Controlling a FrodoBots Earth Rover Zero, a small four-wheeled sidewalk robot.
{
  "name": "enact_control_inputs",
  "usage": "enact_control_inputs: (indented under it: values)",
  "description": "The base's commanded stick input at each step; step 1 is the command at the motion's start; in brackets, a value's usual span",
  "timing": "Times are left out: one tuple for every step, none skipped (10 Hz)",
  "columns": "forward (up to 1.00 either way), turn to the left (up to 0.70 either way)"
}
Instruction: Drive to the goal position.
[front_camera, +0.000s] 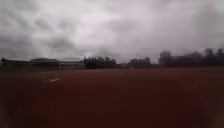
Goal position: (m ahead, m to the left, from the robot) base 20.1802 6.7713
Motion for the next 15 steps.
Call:
enact_control_inputs:
  values:
    - [0.85,0.0]
    - [0.85,0.0]
    - [0.85,0.0]
    - [0.85,0.0]
    - [0.85,0.0]
    - [0.85,0.0]
    - [0.85,0.0]
    - [0.85,0.0]
    - [0.85,0.0]
    - [0.85,0.0]
    - [0.85,0.0]
    - [0.85,0.0]
    - [0.85,0.0]
    - [0.85,0.0]
    - [0.85,0.0]
